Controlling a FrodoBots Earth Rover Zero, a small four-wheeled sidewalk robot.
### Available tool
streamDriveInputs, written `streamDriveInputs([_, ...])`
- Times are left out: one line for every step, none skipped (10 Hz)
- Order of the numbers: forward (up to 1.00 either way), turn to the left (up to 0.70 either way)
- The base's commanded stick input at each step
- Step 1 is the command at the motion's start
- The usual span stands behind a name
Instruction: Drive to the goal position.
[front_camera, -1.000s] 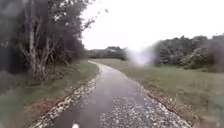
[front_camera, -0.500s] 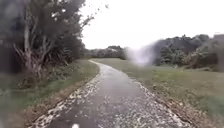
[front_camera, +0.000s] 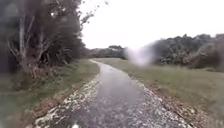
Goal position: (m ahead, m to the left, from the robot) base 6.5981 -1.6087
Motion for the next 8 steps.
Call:
streamDriveInputs([0.5, 0.0])
streamDriveInputs([0.5, 0.0])
streamDriveInputs([0.5, 0.0])
streamDriveInputs([0.5, 0.0])
streamDriveInputs([0.5, 0.0])
streamDriveInputs([0.5, 0.0])
streamDriveInputs([0.5, 0.0])
streamDriveInputs([0.5, 0.0])
